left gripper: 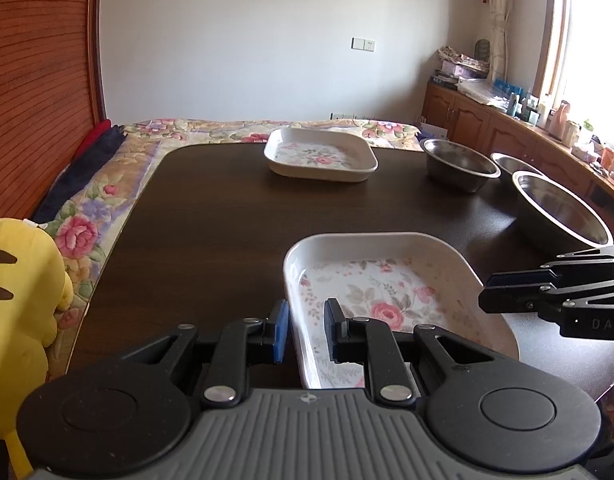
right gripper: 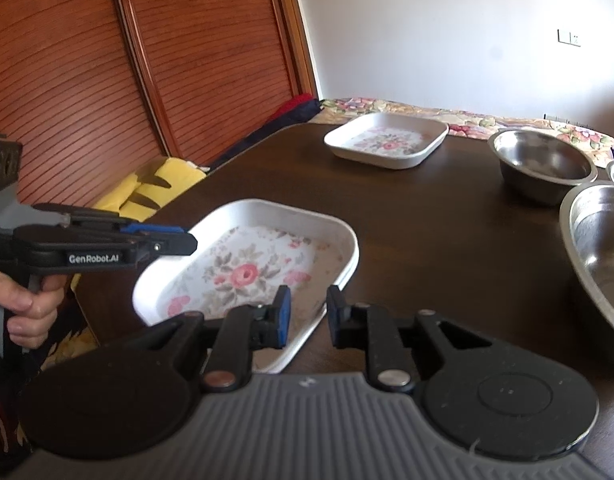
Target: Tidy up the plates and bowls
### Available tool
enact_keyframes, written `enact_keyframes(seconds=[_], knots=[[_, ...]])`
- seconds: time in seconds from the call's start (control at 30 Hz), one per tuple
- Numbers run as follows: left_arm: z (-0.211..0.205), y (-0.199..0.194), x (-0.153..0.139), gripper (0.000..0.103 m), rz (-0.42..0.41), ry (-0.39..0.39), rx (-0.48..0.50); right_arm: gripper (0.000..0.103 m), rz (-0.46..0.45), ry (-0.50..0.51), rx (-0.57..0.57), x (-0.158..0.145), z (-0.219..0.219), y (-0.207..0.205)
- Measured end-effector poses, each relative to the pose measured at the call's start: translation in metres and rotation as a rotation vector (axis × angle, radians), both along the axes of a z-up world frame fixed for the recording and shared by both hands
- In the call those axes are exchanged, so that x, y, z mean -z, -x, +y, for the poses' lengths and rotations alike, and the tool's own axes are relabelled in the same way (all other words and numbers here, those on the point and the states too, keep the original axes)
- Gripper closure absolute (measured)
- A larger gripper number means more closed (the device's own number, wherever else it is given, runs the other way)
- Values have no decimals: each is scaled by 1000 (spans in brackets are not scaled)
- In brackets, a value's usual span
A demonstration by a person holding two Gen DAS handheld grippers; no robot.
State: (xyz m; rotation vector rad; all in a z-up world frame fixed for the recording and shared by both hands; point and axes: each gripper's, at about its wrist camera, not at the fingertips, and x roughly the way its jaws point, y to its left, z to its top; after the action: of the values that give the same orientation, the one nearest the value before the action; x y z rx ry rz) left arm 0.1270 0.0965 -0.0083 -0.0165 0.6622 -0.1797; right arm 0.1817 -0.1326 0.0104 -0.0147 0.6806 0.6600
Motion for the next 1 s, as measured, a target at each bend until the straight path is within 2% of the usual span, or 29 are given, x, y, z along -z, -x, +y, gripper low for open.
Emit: enact_keyframes(seconds=[0.43, 0.7, 1.0], knots=[[-2, 0, -12, 82, -33, -1, 15, 81, -39, -16, 39, -9, -8, -7], [-6, -8, -19, 76, -44, -7, 32, 81, -64, -24, 48, -18, -6, -14], [-10, -17, -34, 73, -75, -29, 34, 81, -109, -33, 49, -35, -5, -27]])
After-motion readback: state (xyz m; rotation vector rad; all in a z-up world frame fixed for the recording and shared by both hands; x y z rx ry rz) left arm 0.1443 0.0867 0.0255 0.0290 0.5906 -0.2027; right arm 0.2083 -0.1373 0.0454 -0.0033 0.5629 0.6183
